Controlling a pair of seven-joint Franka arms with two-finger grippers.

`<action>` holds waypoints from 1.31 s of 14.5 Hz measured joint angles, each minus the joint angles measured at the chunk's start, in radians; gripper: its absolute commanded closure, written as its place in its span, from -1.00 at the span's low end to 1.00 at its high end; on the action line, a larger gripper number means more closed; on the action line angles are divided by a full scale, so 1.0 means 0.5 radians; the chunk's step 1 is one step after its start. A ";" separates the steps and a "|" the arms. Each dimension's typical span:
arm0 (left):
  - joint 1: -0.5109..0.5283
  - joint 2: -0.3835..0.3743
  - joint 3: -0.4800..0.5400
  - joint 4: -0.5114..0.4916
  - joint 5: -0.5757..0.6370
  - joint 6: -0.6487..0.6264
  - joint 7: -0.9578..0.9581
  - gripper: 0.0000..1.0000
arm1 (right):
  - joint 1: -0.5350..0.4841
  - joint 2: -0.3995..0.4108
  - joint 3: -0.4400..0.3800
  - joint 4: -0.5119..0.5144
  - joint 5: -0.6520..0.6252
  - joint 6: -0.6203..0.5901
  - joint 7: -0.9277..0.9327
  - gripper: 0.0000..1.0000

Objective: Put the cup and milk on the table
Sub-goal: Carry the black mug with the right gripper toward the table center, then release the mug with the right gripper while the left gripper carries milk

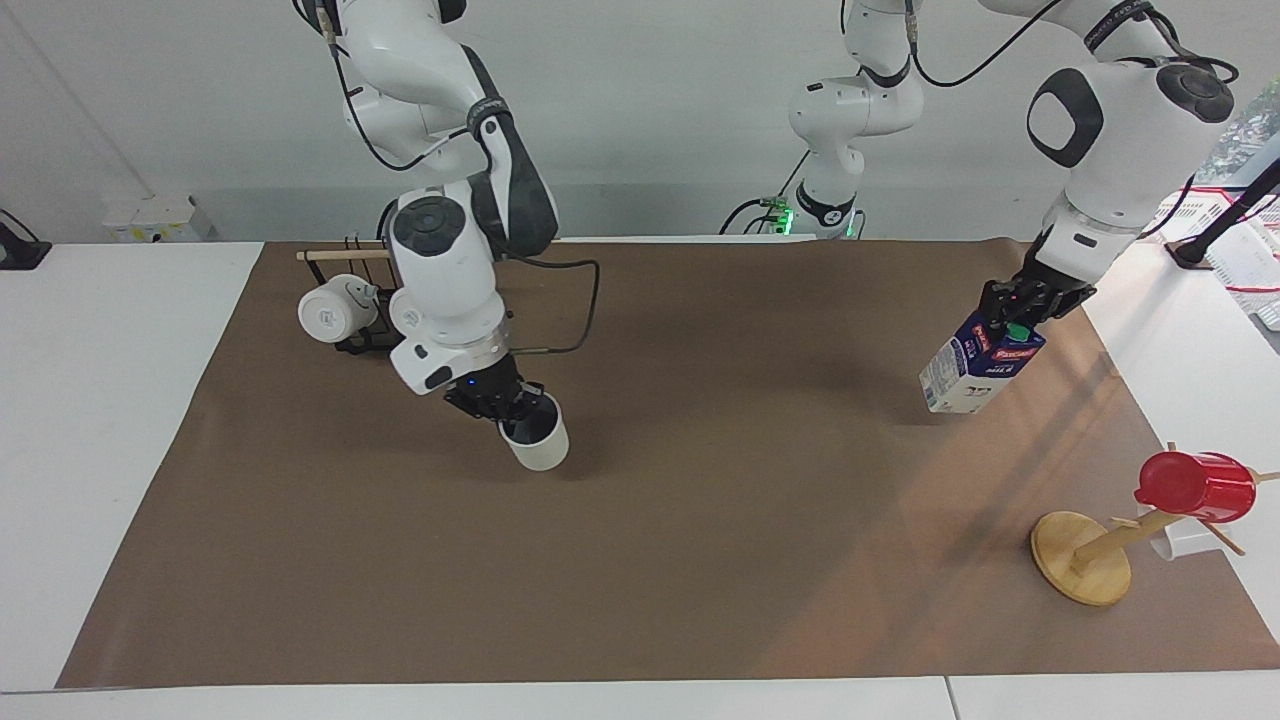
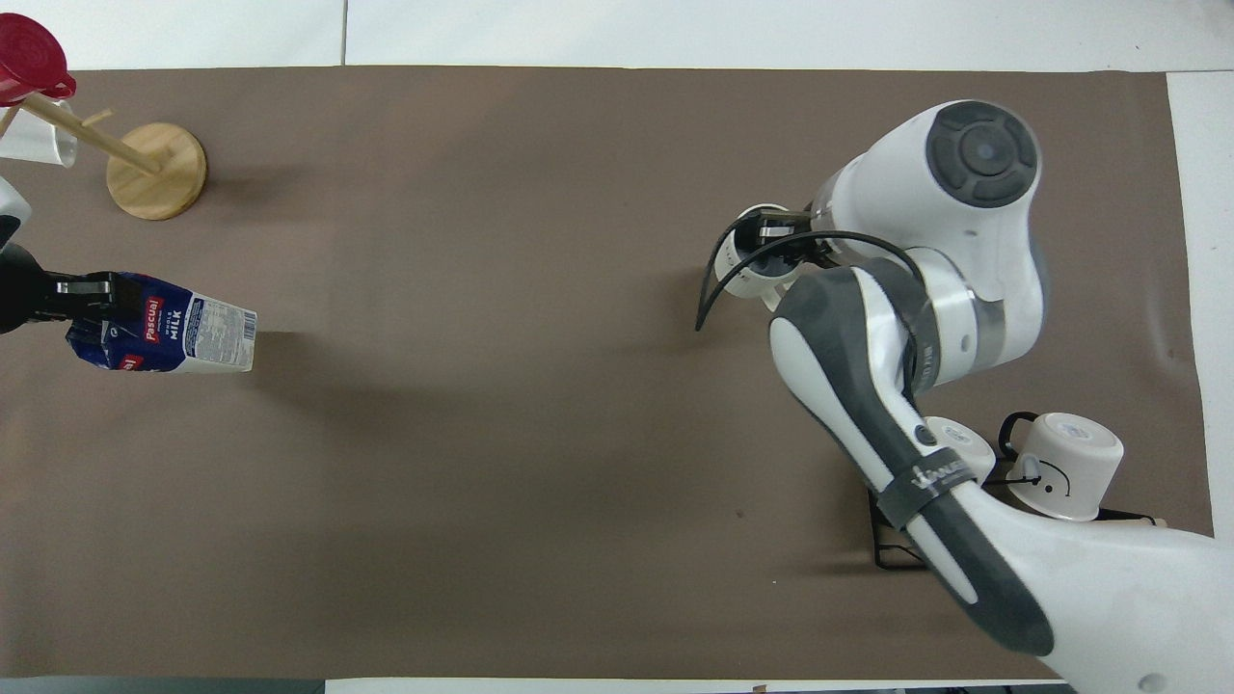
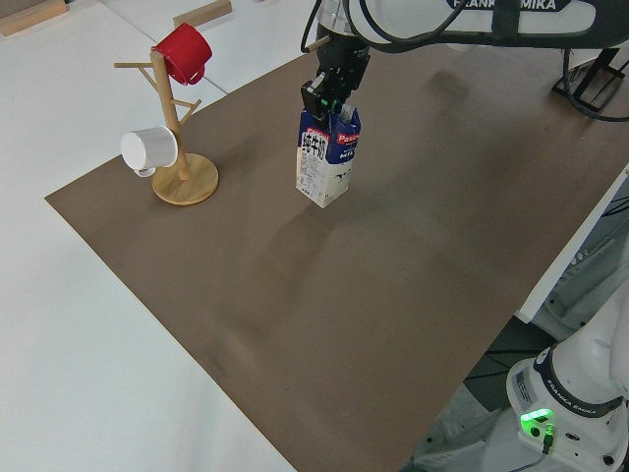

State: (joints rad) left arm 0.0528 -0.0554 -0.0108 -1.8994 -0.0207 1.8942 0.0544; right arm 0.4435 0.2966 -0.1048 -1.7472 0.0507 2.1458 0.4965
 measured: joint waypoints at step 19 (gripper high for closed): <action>-0.500 0.038 -0.090 0.006 0.016 0.145 -0.538 1.00 | 0.282 0.037 -0.028 -0.239 -0.092 0.293 0.497 -1.00</action>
State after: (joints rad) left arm -0.1973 -0.0365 -0.0557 -1.8966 -0.0125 1.9668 -0.2145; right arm 0.5843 0.3150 -0.1186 -1.8667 0.0046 2.2923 0.7449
